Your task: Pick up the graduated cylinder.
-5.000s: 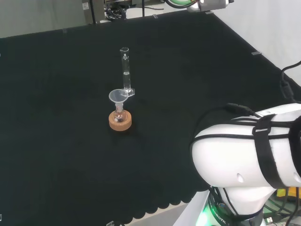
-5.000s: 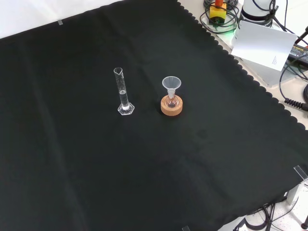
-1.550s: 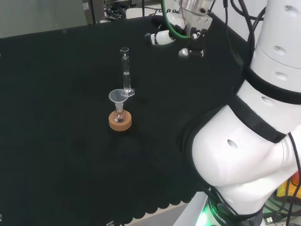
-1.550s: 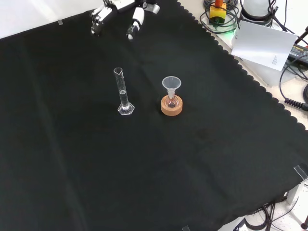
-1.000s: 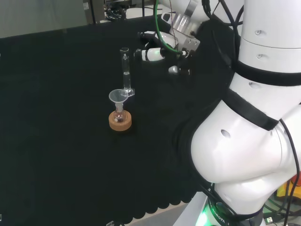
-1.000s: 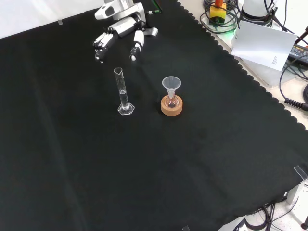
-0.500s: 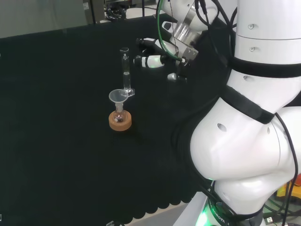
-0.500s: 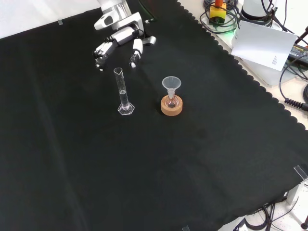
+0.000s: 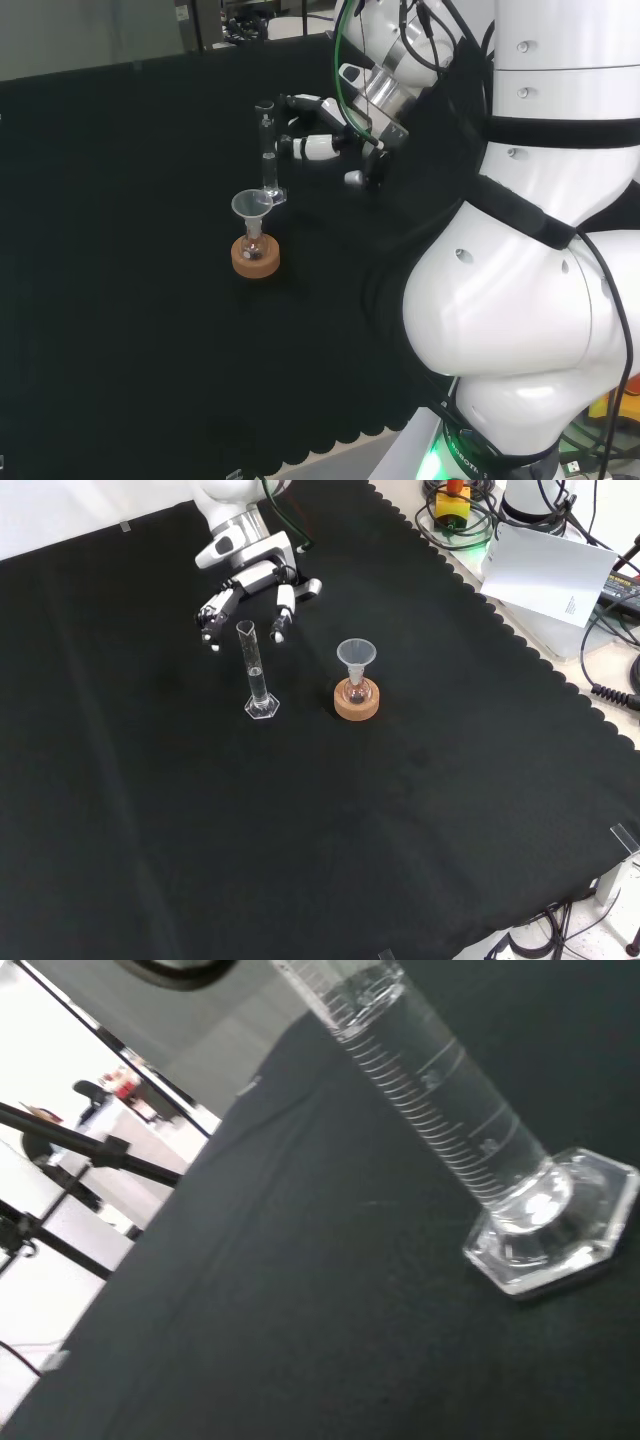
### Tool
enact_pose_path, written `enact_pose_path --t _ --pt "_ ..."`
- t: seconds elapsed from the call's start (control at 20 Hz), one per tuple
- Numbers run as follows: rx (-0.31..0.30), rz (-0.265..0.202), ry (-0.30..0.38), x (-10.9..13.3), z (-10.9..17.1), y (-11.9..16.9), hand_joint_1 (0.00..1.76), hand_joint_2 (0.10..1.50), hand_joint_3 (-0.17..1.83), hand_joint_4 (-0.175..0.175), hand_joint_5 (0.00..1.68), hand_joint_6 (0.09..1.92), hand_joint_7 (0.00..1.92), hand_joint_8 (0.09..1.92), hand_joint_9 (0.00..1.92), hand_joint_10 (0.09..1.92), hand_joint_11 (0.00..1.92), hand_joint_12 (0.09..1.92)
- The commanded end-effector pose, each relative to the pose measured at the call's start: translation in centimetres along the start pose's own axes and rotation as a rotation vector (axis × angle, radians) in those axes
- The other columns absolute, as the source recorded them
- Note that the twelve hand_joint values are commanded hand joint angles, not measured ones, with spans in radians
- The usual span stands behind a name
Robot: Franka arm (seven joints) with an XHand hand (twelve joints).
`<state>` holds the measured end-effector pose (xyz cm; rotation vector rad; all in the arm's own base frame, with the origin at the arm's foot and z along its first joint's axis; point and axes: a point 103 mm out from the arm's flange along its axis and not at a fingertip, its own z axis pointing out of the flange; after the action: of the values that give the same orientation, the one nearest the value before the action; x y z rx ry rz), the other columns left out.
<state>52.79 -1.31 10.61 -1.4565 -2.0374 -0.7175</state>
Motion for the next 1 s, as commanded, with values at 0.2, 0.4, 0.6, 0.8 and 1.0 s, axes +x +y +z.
enact_pose_path --t 0.2,0.4,0.6,0.8,1.0 --pt "-0.007 -0.073 0.104 0.5 2.0 0.7 0.84 0.77 0.33 -0.032 0.48 0.09 0.40 0.62 0.60 0.56 0.29 1.32" --pt "-0.003 -0.098 0.125 0.6 2.7 0.6 0.83 0.74 0.37 -0.032 0.50 0.09 0.42 0.62 0.62 0.55 0.32 1.32" --pt "0.002 -0.103 0.135 0.6 3.2 0.8 0.82 0.73 0.39 -0.032 0.51 0.09 0.44 0.62 0.64 0.54 0.34 1.31" --pt "-0.001 -0.106 0.146 0.4 3.7 0.9 0.85 0.71 0.42 -0.032 0.53 0.09 0.47 0.62 0.67 0.53 0.36 1.30" --pt "-0.004 -0.105 0.164 0.3 4.1 1.1 0.89 0.70 0.44 -0.033 0.54 0.09 0.49 0.61 0.69 0.52 0.39 1.28"
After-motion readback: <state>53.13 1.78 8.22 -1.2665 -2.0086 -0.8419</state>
